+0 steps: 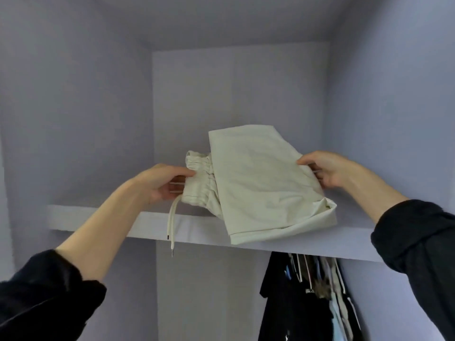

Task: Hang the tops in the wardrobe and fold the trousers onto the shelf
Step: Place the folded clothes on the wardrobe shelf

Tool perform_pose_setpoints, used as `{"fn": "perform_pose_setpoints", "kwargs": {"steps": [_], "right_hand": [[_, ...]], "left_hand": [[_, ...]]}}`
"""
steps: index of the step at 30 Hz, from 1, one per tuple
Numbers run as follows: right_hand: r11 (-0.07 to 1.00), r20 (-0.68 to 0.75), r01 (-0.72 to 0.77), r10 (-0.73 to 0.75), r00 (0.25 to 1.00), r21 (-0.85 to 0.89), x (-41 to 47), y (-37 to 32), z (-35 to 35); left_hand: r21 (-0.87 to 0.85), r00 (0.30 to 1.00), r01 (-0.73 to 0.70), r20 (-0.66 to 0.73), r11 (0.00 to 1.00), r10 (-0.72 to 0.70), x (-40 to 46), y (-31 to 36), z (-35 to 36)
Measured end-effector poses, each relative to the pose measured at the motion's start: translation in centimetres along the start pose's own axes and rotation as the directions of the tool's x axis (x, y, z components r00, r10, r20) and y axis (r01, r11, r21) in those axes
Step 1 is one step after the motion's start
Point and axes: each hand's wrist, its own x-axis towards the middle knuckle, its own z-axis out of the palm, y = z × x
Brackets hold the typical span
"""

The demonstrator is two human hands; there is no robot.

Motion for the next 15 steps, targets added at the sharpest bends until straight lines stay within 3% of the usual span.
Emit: {"fn": "perform_pose_setpoints", "kwargs": {"steps": [5,7,9,11,12,13,15], "right_hand": [[0.996,-0.14,-0.044,0.033,0.99,-0.076,4.6,1.0,-3.2],[0.986,-0.223,-0.04,0.002,0.975,-0.164,5.2,1.8,-3.7],[0.929,-0.253,0.008,-0.109,0.961,-0.371,5.0,2.2,-3.6],[0.804,-0.136,0.162,-0.288,0.948,-0.572,3.9,1.6,-2.6],[0.736,-0.028,0.247,-0.339,0.94,-0.63,3.0,1.3,-1.7],[0.67,0.085,0.303,-0.338,0.937,-0.678,2.2,1.0,-0.6],[0.5,0.307,0.348,-0.165,0.937,-0.793,1.4,1.2,1.6]], "left_hand": [[0.067,0.989,0.089,0.116,0.994,-0.096,7.9,-1.6,5.4],[0.31,0.992,0.051,0.092,0.949,-0.083,9.7,-2.5,6.8],[0.604,0.993,-0.11,0.103,0.789,0.059,10.6,-2.3,7.9],[0.723,0.96,-0.276,0.242,0.634,0.142,10.8,-1.2,8.2],[0.764,0.928,-0.358,0.354,0.537,0.116,10.7,-0.5,8.4],[0.789,0.892,-0.414,0.452,0.454,0.028,10.8,0.1,8.5],[0.845,0.823,-0.418,0.508,0.334,-0.256,11.2,0.6,8.6]]}}
